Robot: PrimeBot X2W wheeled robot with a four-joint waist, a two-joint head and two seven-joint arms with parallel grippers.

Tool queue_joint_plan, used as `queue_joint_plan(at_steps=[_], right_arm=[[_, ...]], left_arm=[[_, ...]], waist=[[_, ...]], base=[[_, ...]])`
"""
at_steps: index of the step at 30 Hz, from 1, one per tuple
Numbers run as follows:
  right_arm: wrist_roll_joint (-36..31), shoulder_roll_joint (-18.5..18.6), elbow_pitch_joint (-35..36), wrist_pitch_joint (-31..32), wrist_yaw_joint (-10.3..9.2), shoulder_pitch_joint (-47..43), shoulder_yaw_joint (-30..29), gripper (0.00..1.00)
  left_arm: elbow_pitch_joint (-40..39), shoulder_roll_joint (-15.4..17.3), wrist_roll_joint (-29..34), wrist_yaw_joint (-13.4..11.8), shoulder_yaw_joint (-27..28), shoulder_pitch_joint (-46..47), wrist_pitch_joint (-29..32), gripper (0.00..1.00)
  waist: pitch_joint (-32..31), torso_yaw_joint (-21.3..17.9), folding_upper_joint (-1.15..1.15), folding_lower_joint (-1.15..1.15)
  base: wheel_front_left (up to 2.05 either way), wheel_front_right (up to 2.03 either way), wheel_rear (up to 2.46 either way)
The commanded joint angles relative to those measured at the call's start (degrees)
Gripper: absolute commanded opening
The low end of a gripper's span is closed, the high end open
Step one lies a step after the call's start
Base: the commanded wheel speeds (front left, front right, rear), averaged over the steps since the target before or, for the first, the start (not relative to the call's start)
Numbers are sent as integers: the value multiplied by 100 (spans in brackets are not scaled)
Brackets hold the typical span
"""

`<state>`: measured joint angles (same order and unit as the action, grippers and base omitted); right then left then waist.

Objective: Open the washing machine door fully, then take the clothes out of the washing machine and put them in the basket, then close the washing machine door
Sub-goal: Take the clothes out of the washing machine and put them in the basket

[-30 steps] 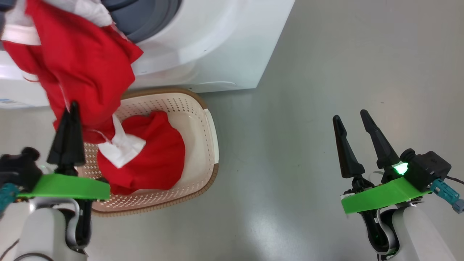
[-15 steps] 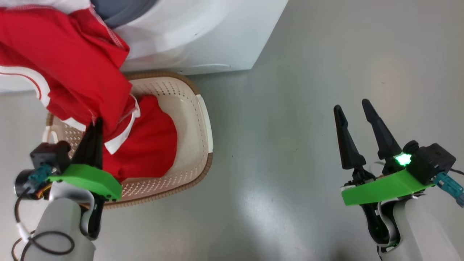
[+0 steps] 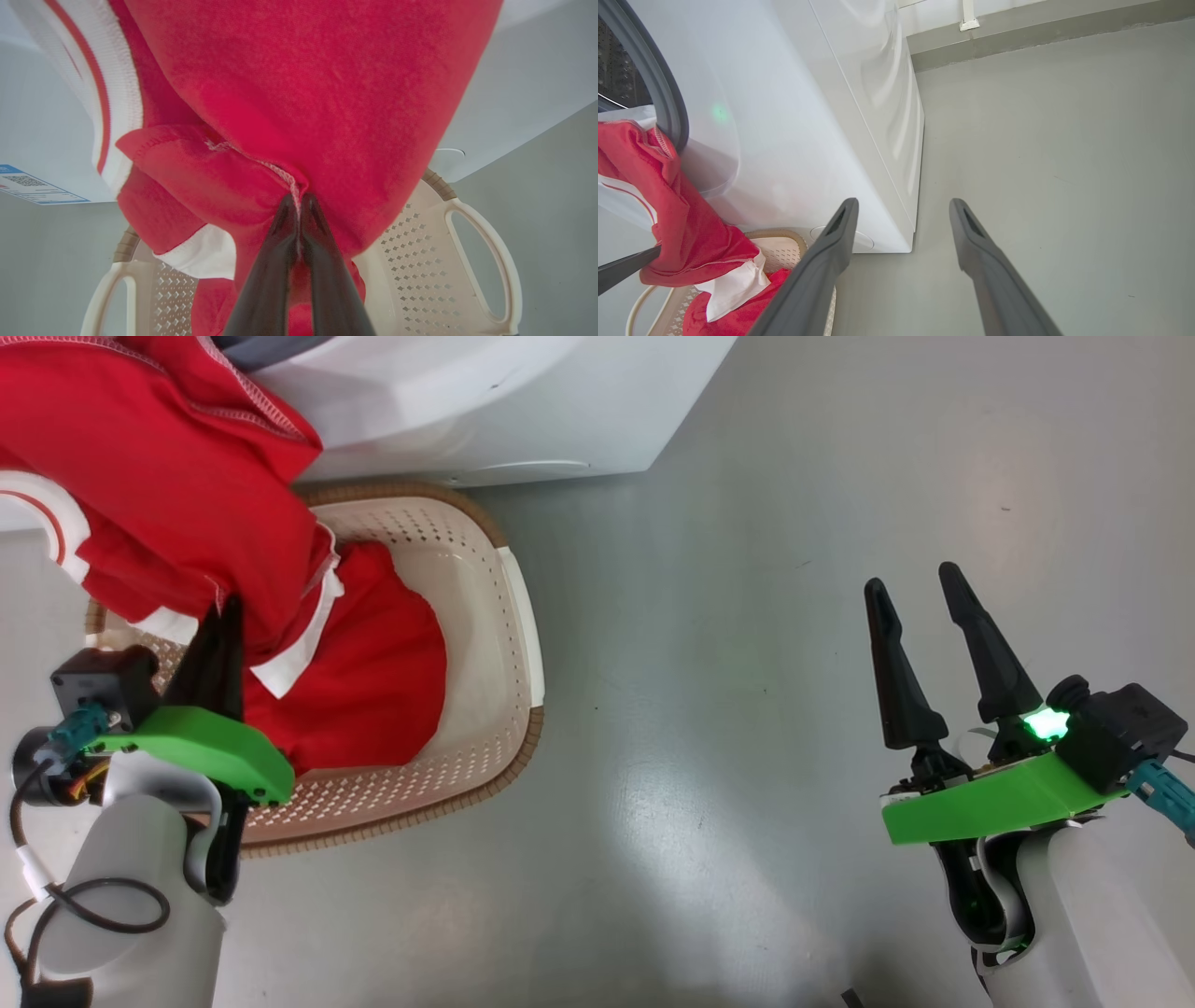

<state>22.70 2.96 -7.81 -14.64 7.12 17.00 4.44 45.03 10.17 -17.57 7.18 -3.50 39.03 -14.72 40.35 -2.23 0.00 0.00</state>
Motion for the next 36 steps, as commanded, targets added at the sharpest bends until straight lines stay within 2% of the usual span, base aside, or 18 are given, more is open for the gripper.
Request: queue_joint_plan(at_steps=[1,5,9,21,36], right_arm=[[-77,-8,132,-36,36,-50,107,100],[-88,-8,112,-36,36,-35,92,100],[-94,-8,95,-36,36,-27,89,100],[-155,-8,49,-36,36,-80,67,100],[-244,-8,12,-36,36,-233,7,100]], left_arm=[[-70,269,-14,31,156,-24,-28,68],[-142,274,0,31,184,-42,-28,89],[-268,251,16,31,204,-96,-28,99],[-964,155,72,31,386,-421,-28,100],[-2619,60,356,31,784,-1387,-28,100]], waist=[[-1,6,0,0],[-39,28,0,0],[-92,63,0,0],[-290,172,0,0],[-556,262,0,0]], base=[[0,0,0],[0,0,0],[0,0,0],[0,0,0],[0,0,0]])
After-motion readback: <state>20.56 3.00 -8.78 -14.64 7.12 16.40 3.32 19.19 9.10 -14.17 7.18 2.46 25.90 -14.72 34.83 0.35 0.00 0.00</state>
